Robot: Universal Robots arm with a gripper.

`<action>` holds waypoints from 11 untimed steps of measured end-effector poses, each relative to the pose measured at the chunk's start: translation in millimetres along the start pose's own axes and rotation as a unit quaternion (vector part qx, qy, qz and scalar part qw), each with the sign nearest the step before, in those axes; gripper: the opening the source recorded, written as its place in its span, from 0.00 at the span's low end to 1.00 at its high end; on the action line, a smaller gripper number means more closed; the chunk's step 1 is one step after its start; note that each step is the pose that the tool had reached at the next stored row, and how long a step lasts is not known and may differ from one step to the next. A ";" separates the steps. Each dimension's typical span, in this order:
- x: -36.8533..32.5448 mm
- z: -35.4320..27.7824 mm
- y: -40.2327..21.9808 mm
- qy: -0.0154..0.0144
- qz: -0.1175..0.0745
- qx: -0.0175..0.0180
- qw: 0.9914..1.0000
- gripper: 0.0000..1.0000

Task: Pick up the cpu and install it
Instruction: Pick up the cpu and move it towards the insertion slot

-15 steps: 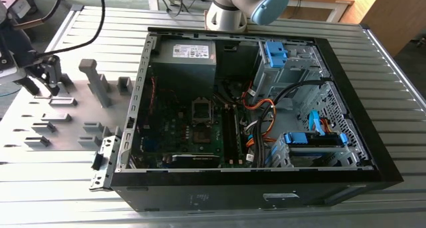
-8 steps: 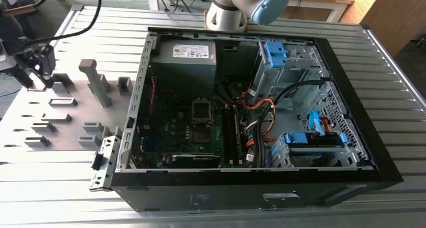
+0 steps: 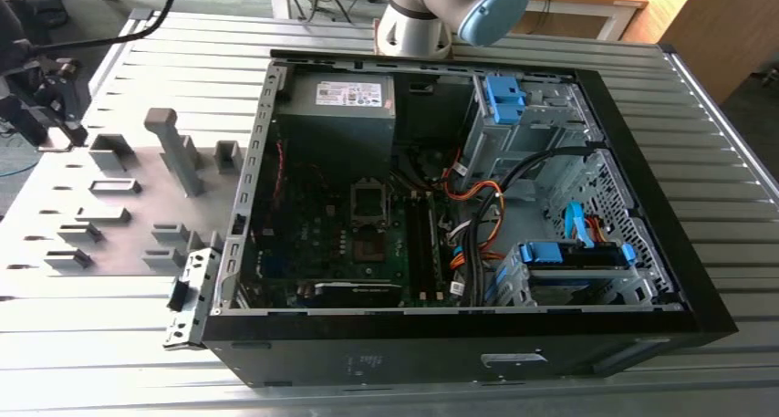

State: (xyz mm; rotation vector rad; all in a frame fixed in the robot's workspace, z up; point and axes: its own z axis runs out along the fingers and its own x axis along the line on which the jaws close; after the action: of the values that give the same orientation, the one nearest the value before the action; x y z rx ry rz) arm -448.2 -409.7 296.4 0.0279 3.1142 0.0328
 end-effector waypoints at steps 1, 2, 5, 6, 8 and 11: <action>-0.1 -3.3 0.1 0.000 0.000 0.000 1.000 0.47; -0.2 -6.4 0.1 0.000 0.000 0.000 1.000 0.47; -0.7 -15.9 0.4 0.000 0.000 0.000 1.000 0.47; -0.8 -18.7 0.4 0.000 0.000 0.000 1.000 0.47; -1.0 -21.8 0.5 0.000 0.000 0.000 1.000 0.47; -1.0 -21.7 0.5 0.000 0.000 0.000 1.000 0.47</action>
State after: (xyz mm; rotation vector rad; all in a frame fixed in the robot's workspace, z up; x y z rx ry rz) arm -447.8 -409.7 318.1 0.0278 3.1140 0.0330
